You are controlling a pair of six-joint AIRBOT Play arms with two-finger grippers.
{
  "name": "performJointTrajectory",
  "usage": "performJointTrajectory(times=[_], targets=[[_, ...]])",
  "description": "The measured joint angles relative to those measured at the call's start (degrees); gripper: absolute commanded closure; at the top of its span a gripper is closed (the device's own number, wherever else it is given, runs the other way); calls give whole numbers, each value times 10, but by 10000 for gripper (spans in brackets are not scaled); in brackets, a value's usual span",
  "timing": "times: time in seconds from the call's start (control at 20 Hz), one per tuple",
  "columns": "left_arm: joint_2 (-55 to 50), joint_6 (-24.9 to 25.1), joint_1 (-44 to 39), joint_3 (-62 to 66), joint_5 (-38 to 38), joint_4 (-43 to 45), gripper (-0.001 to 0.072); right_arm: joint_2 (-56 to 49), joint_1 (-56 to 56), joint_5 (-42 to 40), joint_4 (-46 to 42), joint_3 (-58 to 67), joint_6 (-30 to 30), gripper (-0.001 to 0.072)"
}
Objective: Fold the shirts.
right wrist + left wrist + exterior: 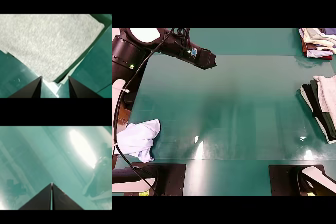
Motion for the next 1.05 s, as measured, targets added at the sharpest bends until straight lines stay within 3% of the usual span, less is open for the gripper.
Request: performJointTrajectory(times=[0.25, 0.5, 0.6, 0.7, 1.05], targets=[[0, 0, 0, 0, -4, 0, 685, 4, 81, 0, 62, 48, 0, 323], [0, 0, 0, 0, -19, 0, 685, 5, 285, -13, 121, 101, 0, 340], [0, 0, 0, 0, -23, 0, 686, 5, 374, -33, 127, 111, 0, 487], [0, 0, 0, 0, -24, 0, 685, 5, 447, -55, 132, 116, -1, 698], [0, -1, 0, 0, -28, 0, 685, 5, 571, -101, 136, 120, -15, 696]])
